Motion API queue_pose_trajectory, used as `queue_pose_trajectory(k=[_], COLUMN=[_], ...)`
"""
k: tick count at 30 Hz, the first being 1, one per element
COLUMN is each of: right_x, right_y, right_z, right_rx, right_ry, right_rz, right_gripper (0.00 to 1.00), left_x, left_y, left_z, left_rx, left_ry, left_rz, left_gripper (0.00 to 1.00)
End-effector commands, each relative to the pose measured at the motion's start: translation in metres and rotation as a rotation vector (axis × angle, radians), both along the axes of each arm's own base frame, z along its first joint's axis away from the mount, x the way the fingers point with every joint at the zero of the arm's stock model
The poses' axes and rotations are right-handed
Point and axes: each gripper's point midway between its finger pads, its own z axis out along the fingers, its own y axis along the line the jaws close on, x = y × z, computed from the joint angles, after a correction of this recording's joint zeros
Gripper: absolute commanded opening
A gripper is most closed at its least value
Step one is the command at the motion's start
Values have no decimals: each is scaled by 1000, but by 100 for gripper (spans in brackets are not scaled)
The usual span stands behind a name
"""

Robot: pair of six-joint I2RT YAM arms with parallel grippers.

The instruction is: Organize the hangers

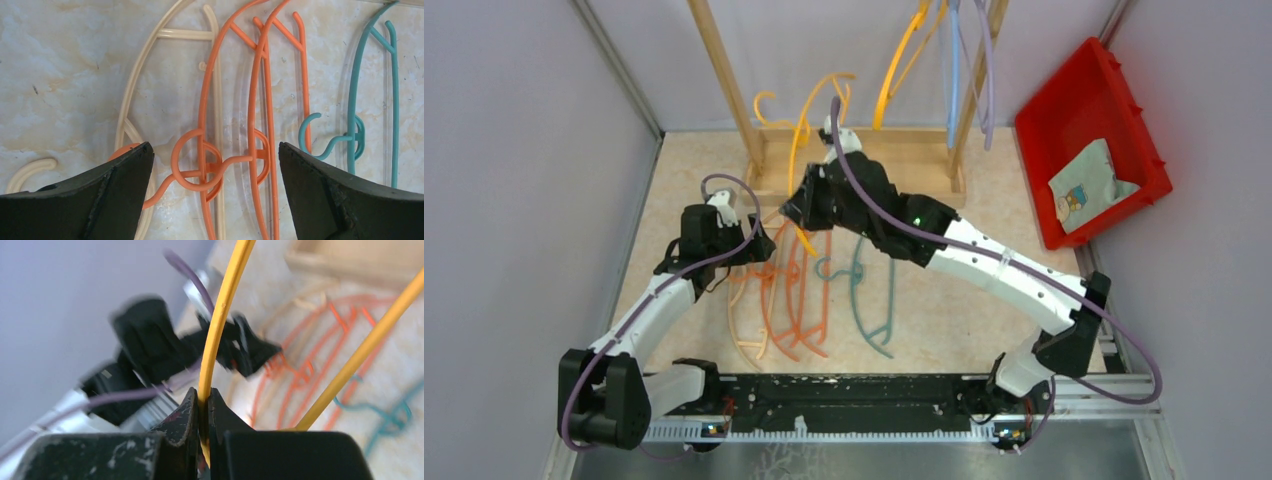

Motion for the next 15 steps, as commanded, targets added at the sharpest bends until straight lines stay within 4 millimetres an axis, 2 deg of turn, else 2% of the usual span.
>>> queue_pose_trajectory(k=[1,6,7,8,12,15], right_x=[43,99,110,117,134,141], right_y=[24,43,44,44,40,26], right_z=[100,139,139,152,181,197], right_rx=[246,358,367,399,470,502], right_ry=[-185,-202,-199,-212,-276,-321], right_rz=[-80,-132,-141,-142,-153,-190], right_gripper=[0,0,0,0,0,0], left_x=[6,6,6,5,3,1], left_y=[-2,-1,-1,-1,0,1], left_z=[21,25,26,27,29,29], left_rx=[-26,-27,-27,-27,-25,-14], left_ry=[-59,-65,-67,-68,-71,-73], left_rz=[3,7,6,7,7,8], left_gripper=[100,100,100,100,100,100])
